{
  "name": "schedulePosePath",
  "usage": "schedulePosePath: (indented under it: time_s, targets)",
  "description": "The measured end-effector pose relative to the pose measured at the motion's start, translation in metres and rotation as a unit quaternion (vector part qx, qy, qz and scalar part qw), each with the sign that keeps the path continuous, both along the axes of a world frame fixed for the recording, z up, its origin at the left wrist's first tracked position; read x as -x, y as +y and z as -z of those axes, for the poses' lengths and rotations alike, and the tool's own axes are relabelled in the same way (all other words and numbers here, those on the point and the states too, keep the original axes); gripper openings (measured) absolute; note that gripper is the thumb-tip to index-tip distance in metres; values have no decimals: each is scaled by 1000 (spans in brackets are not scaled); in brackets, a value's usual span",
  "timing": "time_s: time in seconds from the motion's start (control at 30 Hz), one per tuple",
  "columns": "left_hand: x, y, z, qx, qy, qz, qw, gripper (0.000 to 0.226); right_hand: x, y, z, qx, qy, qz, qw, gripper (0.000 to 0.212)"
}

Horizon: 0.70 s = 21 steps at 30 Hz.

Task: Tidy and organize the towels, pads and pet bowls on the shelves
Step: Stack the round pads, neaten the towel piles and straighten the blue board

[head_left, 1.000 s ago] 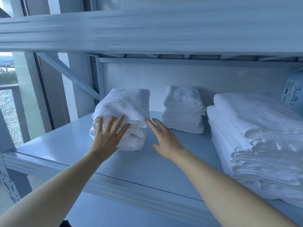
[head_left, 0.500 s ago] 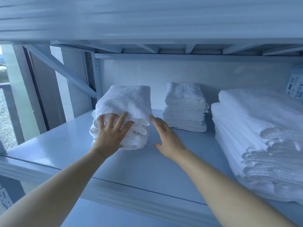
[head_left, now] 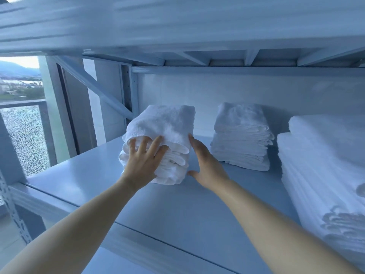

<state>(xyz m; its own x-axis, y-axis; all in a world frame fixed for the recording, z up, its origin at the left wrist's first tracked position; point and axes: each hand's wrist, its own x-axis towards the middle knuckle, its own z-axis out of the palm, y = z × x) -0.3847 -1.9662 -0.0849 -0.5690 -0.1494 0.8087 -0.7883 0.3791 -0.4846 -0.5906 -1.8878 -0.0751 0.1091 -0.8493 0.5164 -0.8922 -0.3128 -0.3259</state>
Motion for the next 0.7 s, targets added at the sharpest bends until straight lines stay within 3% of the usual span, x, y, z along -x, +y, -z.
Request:
schedulePosePath:
  time_s: [0.3,0.57,0.7]
  targets:
    - [-29,-12,1,25,23,47,998,22,-14,-16,-1,9,-17,-94,995,111]
    - [-77,-3,2,-45,6,38,998,18,-32,-33,8,58,-7,-155,986,100]
    - [-91,6,-2,-123,-35,4,992,59,-21,-50,13,90,-64,-106,988,106]
